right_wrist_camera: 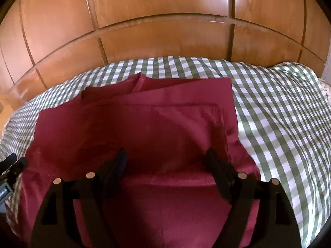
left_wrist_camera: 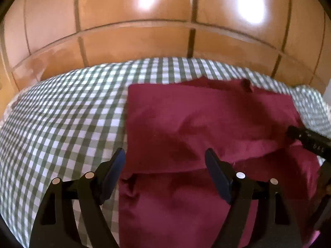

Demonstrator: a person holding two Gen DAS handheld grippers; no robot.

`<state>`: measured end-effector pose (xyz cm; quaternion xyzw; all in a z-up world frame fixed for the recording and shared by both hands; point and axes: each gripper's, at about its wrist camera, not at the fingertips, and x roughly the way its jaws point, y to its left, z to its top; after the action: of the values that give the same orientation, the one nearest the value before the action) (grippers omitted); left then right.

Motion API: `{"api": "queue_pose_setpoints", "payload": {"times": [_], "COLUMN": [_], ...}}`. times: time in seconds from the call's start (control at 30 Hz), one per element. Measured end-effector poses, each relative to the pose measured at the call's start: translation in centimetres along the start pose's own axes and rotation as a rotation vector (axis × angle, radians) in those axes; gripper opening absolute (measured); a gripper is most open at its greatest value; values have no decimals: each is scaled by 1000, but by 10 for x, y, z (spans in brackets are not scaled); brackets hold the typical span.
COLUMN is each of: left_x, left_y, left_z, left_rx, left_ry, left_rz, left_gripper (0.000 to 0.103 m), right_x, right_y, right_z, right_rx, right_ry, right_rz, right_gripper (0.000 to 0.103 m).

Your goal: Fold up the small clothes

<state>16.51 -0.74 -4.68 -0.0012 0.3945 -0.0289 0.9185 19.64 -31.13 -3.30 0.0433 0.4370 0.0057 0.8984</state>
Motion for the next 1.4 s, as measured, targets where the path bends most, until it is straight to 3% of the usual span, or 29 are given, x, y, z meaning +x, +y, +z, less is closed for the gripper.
{"api": "queue_pose_setpoints", "payload": {"times": [0.1,0.23,0.43,0.6,0.8,1.4], "left_x": [24,26,-10,-48,-81,-109], "left_y": [-6,-8,9,14,19,26], "left_z": [-9,-11,-16,-30,-50,-113], "left_rx": [48,49,-31,-21,-12,50], "left_ry": [68,73,24,-28,-56,24], "left_rz": [26,33,-7,-23,-27,-40], "left_gripper": [78,78,78,78,78,78], "right_x": [11,14,-4,-30,-48,-110], "right_y": [3,2,5,6,-11,-63], "right_z": [-7,-10,-9,-24,-53,-123], "right_rx": [-35,-27,-9,13,30,113], "right_ry": [1,-10,-11,-16,53,100], "right_rz": [-27,-24,-39,-19,-34,-46], "right_gripper": [84,87,89,94,94,96]}}
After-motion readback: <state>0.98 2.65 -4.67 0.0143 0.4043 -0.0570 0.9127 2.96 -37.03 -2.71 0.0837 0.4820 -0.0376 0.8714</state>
